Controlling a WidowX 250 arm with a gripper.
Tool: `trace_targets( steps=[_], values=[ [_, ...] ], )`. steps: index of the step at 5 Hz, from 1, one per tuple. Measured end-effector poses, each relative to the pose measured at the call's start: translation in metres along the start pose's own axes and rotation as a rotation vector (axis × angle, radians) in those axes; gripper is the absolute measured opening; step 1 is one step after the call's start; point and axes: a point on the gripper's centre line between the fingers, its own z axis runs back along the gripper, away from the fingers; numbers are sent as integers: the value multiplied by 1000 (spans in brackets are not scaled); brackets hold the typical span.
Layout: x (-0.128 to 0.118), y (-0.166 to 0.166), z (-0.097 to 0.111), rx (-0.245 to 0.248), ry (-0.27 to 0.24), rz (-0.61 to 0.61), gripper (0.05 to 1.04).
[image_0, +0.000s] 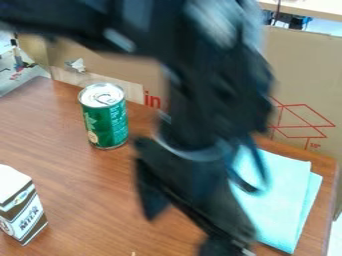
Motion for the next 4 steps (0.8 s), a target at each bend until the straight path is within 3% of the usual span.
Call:
trace_targets(
  steps=[2,3,4],
  values=[
    [-23,63,9,50,74,118,1003],
    [-28,95,-1,24,106,178,1003],
    [-27,113,-14,-43,136,222,1003]
  ],
)
